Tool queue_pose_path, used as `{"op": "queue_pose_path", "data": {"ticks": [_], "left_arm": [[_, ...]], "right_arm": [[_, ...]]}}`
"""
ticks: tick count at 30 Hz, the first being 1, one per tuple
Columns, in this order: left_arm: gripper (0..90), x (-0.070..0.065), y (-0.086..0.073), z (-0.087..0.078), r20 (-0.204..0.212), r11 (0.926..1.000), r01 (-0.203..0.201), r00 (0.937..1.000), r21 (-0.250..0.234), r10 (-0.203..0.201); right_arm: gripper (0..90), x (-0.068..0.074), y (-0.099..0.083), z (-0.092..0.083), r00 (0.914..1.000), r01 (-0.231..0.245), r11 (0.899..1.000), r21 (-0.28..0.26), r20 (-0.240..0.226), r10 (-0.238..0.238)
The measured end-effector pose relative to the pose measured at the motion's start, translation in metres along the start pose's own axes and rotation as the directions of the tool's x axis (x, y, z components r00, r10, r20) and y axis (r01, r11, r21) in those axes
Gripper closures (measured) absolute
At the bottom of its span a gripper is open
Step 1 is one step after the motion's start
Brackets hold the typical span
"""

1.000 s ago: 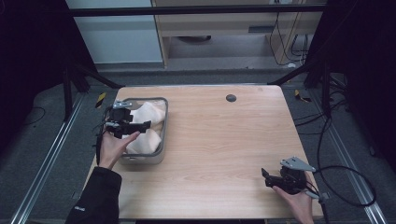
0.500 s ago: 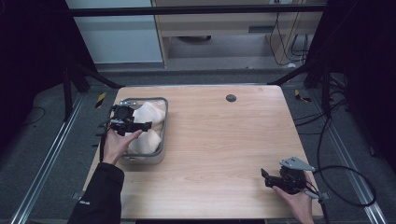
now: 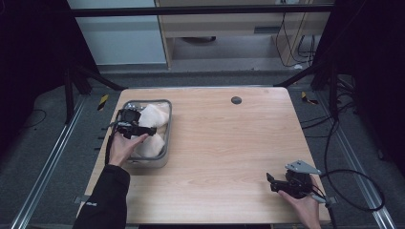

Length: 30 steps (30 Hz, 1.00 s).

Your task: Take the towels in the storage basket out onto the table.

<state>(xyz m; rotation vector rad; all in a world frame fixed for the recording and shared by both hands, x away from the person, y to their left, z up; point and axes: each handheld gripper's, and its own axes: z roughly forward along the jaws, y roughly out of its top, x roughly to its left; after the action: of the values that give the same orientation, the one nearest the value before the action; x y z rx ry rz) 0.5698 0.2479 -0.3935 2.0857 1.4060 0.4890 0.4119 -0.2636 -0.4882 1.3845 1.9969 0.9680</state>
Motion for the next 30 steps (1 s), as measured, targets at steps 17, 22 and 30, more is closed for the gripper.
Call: {"op": "queue_pose_path", "data": {"ticks": [17, 22, 30], "left_arm": [[25.7, 0.006, -0.007, 0.019, -0.034, 0.9969, 0.006, 0.9994, 0.079, -0.003], [31.7, 0.007, -0.008, 0.021, -0.04, 0.9964, 0.011, 0.9992, 0.084, -0.008], [43.0, 0.006, -0.009, 0.023, -0.057, 0.9929, 0.012, 0.9983, 0.118, -0.005]], "right_arm": [[12.1, 0.001, 0.0, 0.002, 0.9999, 0.007, 1.0, 0.018, -0.012, -0.007], [12.1, 0.001, 0.0, 0.002, 0.9999, 0.007, 1.0, 0.022, -0.014, -0.007], [12.1, 0.001, 0.0, 0.002, 0.9999, 0.008, 1.0, 0.021, -0.011, -0.008]]}}
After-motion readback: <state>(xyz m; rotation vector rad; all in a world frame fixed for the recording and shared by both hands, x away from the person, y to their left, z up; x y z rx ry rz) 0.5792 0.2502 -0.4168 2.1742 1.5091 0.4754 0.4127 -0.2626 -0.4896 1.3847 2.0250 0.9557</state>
